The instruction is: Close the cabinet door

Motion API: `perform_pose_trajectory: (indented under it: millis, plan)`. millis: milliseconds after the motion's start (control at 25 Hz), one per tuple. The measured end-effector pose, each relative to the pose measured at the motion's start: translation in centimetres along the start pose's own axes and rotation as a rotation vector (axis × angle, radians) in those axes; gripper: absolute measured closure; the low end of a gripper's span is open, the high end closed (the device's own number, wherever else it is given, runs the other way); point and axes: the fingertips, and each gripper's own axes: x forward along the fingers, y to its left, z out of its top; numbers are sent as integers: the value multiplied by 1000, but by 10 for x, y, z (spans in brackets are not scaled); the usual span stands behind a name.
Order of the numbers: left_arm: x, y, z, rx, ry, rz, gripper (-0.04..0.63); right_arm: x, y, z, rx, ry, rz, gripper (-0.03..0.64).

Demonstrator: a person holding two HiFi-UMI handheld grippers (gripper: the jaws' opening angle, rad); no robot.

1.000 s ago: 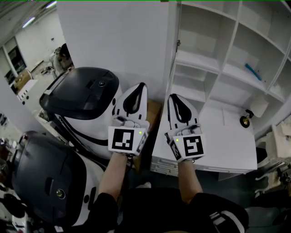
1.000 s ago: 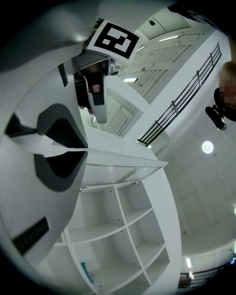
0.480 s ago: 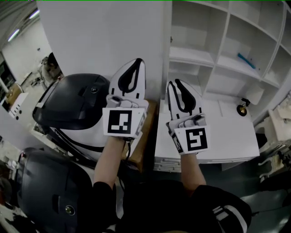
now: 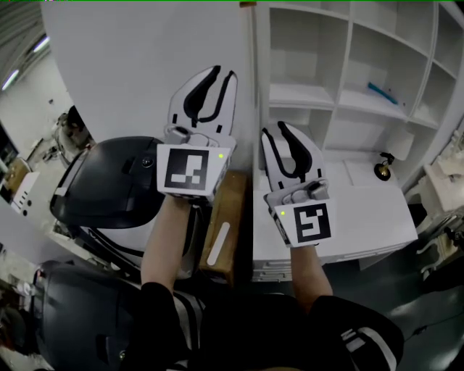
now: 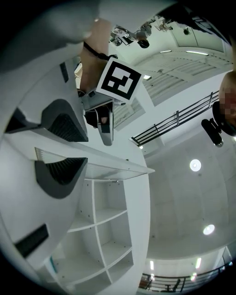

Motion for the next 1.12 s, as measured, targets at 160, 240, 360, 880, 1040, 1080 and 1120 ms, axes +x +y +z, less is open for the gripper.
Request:
perform_pose_trajectory:
  millis: [160, 240, 360, 880, 1040, 1080, 1120]
  plan:
    - [17, 2, 6, 32, -7, -60, 509, 4, 0, -2, -11, 8, -2, 503]
    - [25, 6, 12, 42, -29, -91, 509, 9, 2, -1, -21, 9, -3, 499]
    - [36, 8, 20, 71, -51, -136, 508, 13, 5, -2, -36, 7, -2, 488]
    - [75, 18, 69, 62, -124, -261, 482, 22, 6, -20, -40, 79, -3, 445]
    - [83, 14, 77, 81, -131, -299, 468, 21, 7, -27, -33, 85, 3, 445]
    - [85, 11, 78, 89, -124, -313, 468, 20, 7, -27, -29, 78, 9, 446]
    - [86, 9, 78, 94, -117, -321, 468, 19, 7, -27, -24, 70, 13, 448]
